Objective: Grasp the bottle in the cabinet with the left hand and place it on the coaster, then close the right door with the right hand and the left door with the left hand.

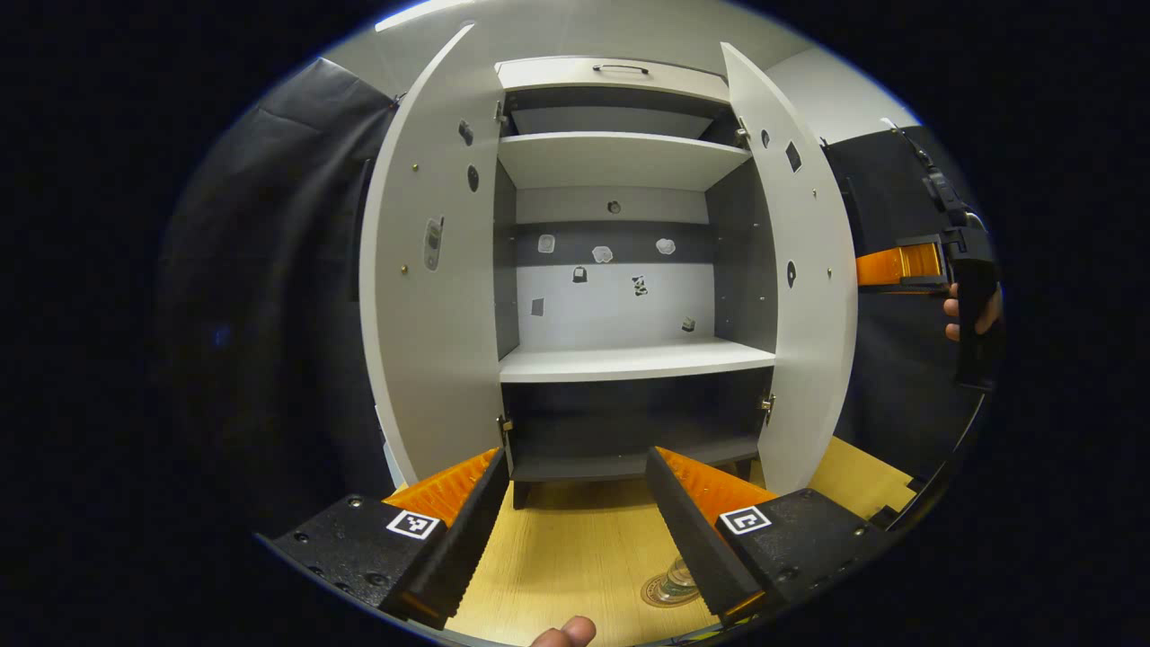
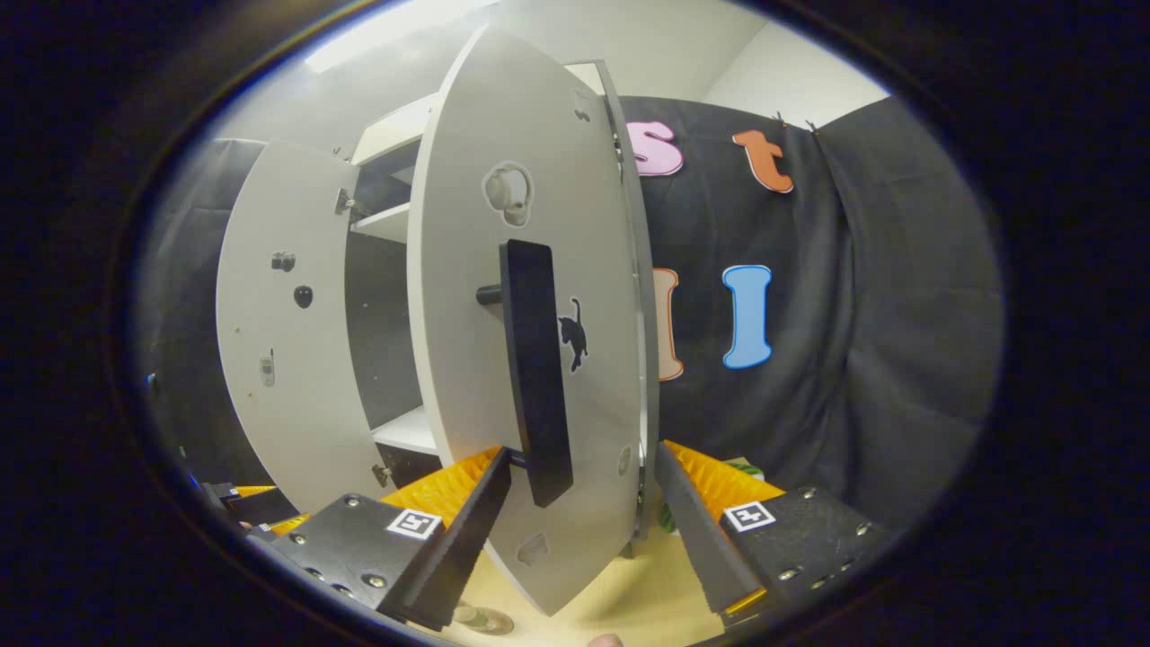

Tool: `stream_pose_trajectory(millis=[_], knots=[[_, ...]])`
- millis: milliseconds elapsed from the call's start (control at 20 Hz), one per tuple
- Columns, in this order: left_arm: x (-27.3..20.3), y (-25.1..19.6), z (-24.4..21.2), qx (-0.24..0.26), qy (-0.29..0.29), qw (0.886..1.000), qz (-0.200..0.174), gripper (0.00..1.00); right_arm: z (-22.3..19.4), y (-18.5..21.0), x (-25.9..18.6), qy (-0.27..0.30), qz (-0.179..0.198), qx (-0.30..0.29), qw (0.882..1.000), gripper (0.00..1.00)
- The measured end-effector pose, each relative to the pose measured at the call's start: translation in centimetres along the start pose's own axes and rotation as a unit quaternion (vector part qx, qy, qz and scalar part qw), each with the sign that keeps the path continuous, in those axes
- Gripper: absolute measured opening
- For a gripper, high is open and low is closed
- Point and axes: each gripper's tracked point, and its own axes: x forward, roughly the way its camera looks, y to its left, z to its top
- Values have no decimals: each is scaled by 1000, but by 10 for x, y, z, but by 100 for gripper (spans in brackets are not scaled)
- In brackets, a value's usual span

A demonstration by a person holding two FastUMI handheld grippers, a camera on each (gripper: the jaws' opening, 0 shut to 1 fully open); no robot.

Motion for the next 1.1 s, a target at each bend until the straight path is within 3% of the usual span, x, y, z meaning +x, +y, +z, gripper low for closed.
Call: stream_pose_trajectory(millis=[500, 1100], knots=[[-22, 55, 27, -14, -18, 998, 54, 98, -4, 72, 73, -8, 33, -7, 999, 100], [-34, 154, 59, -35, -18, 994, 100, 97, -2, 115, 148, -35, 20, -17, 999, 100]])
